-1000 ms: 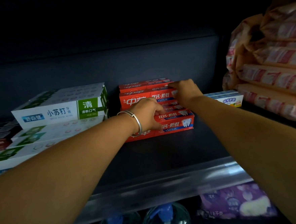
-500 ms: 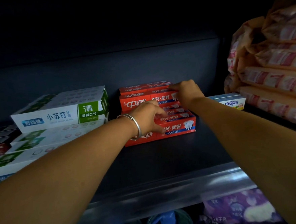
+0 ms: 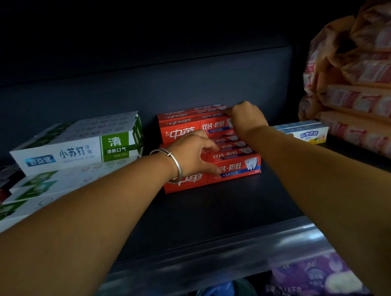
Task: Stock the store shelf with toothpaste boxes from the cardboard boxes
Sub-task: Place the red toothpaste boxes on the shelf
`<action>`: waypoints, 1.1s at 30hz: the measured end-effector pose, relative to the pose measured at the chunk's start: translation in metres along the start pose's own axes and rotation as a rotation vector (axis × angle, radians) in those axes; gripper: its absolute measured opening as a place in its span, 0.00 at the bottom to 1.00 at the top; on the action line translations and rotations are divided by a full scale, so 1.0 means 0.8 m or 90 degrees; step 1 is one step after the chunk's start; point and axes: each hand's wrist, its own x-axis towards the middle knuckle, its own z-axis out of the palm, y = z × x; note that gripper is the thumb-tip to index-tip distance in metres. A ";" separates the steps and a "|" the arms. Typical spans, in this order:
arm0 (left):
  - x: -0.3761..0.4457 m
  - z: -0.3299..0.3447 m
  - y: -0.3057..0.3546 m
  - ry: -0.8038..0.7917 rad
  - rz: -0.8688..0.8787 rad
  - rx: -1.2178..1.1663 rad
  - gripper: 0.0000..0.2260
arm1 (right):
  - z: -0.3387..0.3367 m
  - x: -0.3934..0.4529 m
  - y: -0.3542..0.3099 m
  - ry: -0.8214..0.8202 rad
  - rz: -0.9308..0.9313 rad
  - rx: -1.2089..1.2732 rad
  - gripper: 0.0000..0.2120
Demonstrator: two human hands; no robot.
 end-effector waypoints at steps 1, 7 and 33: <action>0.000 0.000 0.000 -0.001 0.001 0.004 0.26 | 0.000 0.000 -0.001 0.003 -0.001 -0.012 0.15; -0.002 0.000 -0.001 0.000 0.007 -0.002 0.26 | 0.000 -0.003 -0.009 0.003 0.005 -0.043 0.14; -0.016 -0.004 0.020 0.011 -0.028 0.049 0.26 | -0.019 -0.034 -0.007 -0.060 -0.013 -0.090 0.20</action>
